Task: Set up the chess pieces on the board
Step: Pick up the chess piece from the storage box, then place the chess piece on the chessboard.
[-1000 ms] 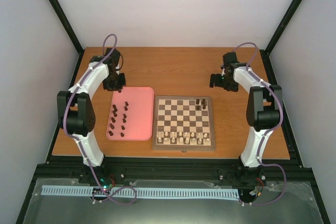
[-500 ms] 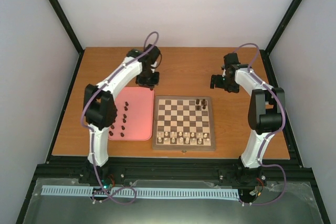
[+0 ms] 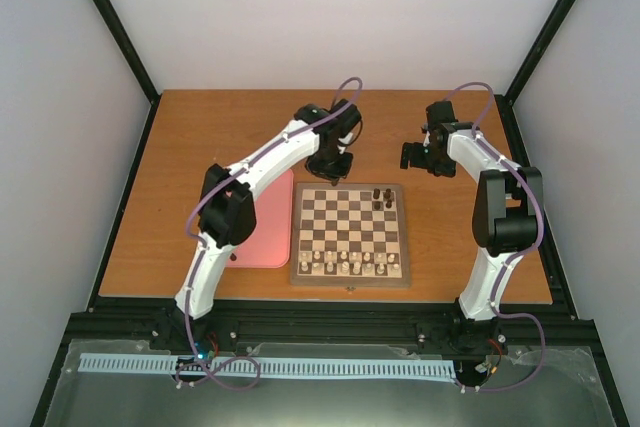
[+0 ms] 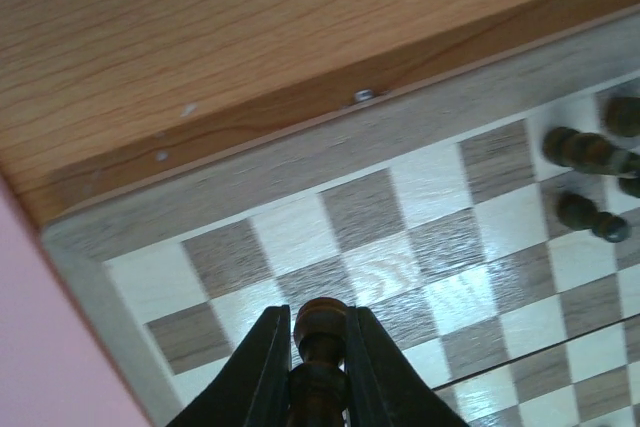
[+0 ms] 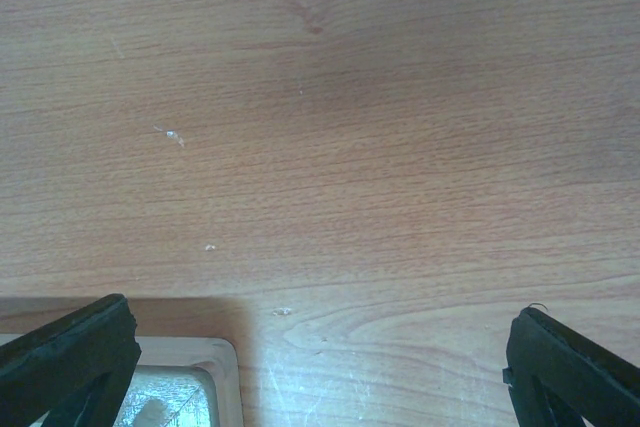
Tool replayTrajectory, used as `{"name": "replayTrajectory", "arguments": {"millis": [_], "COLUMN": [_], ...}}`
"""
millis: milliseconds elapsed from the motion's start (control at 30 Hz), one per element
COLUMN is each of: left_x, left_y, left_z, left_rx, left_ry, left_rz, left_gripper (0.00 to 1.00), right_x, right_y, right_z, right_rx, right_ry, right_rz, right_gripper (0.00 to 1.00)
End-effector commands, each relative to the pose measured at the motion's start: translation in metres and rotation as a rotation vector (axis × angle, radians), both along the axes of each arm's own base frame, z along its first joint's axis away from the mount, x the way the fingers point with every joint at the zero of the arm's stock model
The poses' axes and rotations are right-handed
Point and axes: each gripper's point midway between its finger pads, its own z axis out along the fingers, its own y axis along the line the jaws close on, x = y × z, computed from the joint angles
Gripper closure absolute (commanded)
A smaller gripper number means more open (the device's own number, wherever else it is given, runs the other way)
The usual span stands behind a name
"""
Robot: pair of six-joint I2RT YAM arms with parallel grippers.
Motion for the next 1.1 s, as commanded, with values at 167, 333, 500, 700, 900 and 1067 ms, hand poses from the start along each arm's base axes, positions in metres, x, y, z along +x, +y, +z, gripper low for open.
{"name": "replayTrajectory", "arguments": {"millis": [167,333,500,700,900,1067], "left_x": [-0.030,-0.032,-0.024,-0.014,-0.010,-0.007], "left_y": [-0.070,-0.088,-0.097,-0.105,-0.105,-0.103], "left_z": [-0.020,-0.024,-0.029,-0.031,-0.036,-0.040], "left_rx": [-0.070,-0.102,-0.113,-0.130,-0.116,-0.096], "left_ry": [0.057,0.054,0.038,0.007,-0.004,-0.017], "left_rz": [-0.130,-0.157,-0.151,-0.146,-0.144,-0.143], "left_gripper": [0.99,0.99,0.99,0.99,0.99,0.99], "right_x": [0.004,0.003,0.005,0.006,0.006,0.007], "right_y": [0.002,0.003,0.003,0.002,0.002,0.002], "right_z": [0.018,0.015,0.015,0.016,0.014,0.013], "right_rx": [-0.006,0.001,0.002,-0.003,-0.006,-0.005], "right_ry": [-0.042,-0.035,-0.037,-0.038,-0.033,-0.031], "right_rz": [0.006,0.008,0.008,0.007,0.009,0.009], "right_gripper": [0.00,0.00,0.00,0.00,0.00,0.00]}}
